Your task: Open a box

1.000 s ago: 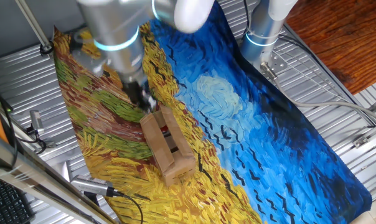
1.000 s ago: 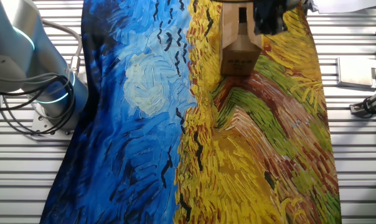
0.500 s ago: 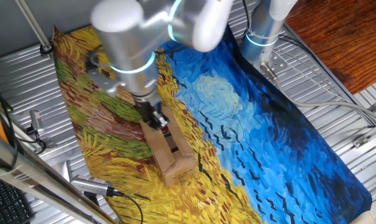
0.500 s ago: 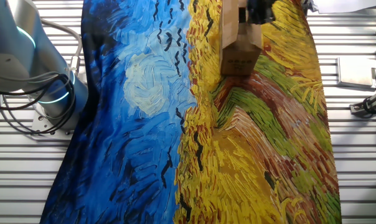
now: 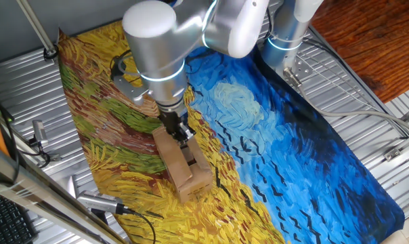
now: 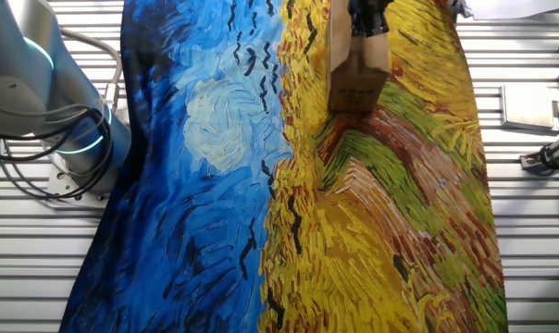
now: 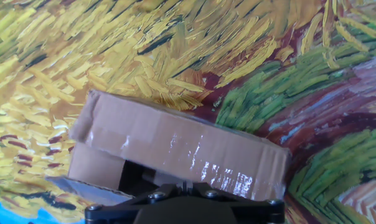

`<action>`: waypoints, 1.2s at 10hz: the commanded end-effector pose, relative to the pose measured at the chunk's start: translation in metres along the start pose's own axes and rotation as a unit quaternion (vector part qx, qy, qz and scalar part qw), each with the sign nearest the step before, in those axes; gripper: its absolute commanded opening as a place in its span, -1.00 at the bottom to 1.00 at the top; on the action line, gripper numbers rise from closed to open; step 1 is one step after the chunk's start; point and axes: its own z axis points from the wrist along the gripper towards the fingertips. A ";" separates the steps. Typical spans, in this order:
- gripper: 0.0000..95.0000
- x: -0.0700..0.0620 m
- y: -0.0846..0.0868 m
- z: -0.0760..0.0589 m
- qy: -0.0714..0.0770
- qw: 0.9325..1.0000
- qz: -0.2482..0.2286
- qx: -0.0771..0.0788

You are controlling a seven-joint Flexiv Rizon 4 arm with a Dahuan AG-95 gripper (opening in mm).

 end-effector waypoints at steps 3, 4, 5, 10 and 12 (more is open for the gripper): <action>-1.00 0.004 -0.001 -0.008 0.027 0.999 0.020 -0.038; -1.00 0.004 -0.001 -0.008 0.030 0.999 0.021 -0.039; -1.00 0.004 -0.001 -0.008 0.030 0.999 0.019 -0.038; -1.00 0.004 -0.001 -0.008 0.027 0.999 -0.019 -0.034; -1.00 0.004 -0.001 -0.008 0.027 0.999 -0.019 -0.033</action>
